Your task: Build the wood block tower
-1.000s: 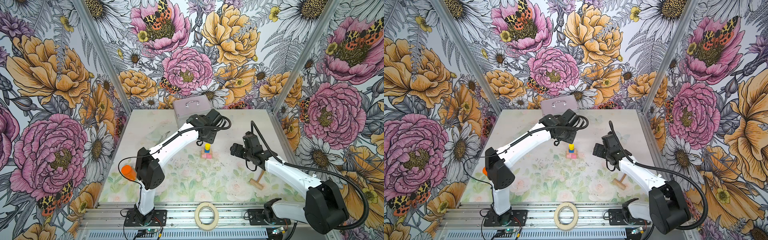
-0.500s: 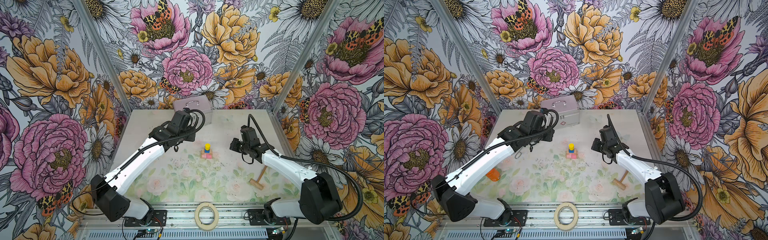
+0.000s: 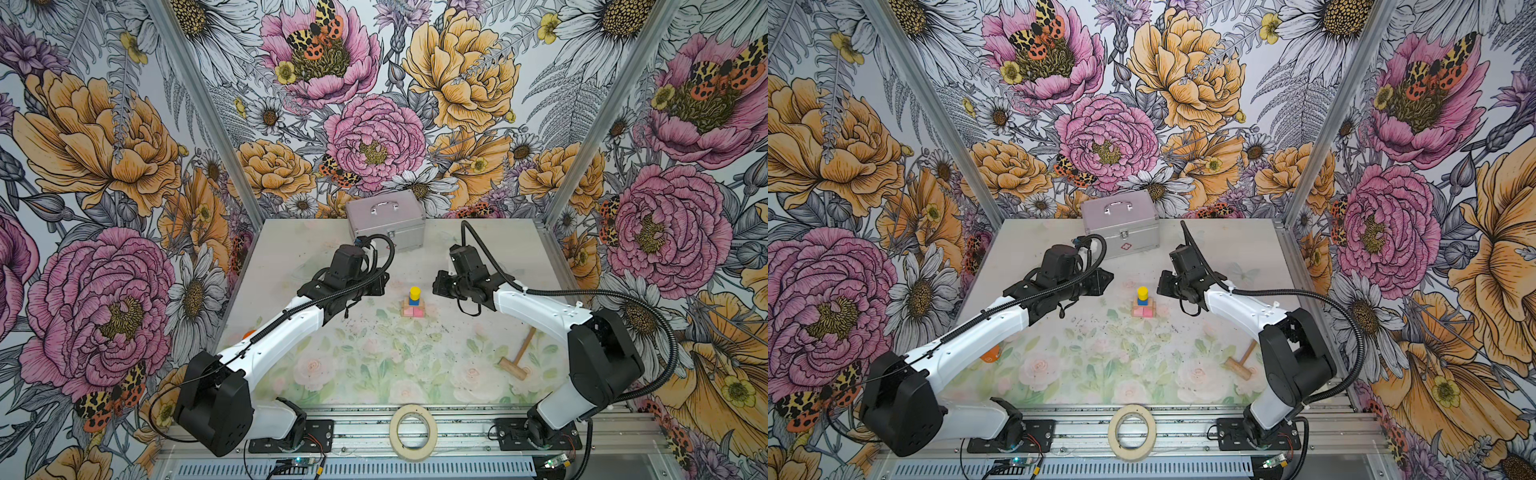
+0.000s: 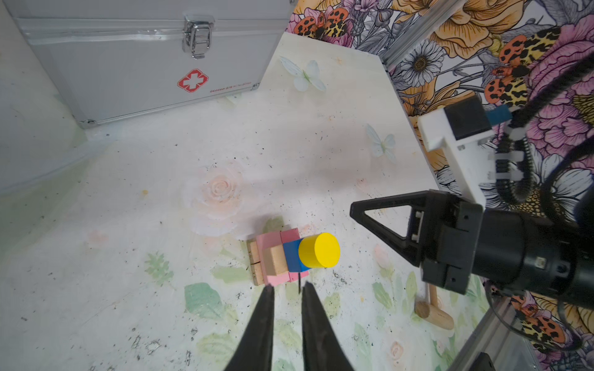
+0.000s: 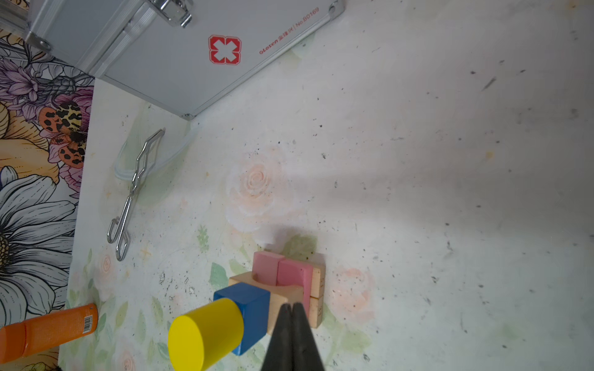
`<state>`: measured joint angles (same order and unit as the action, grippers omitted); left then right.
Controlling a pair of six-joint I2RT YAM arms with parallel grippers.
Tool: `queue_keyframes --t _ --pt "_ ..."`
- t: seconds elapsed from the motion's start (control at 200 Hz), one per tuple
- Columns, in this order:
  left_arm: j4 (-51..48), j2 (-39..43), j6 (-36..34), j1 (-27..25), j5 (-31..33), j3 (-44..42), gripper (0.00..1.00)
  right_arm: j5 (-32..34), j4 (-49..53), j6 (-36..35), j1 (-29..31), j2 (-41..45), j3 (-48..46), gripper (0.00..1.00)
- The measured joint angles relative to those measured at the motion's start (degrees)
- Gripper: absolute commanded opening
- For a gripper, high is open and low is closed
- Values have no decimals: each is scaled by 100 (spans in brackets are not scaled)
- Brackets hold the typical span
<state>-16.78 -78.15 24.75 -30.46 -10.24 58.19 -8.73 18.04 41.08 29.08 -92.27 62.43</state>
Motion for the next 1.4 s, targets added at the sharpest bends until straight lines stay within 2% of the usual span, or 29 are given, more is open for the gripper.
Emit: queue_keyframes --t 0.325,0.631,1.401 --pt "409 -686 151 -7 -297 -2 17 -11 -15 136 114 -13 13 0" --pt "247 -1307 188 -184 -363 214 16 -15 -52 256 247 -52 13 0" --pt "-249 -1602 181 -319 -363 555 16 -66 -125 354 326 -131 -20 0"
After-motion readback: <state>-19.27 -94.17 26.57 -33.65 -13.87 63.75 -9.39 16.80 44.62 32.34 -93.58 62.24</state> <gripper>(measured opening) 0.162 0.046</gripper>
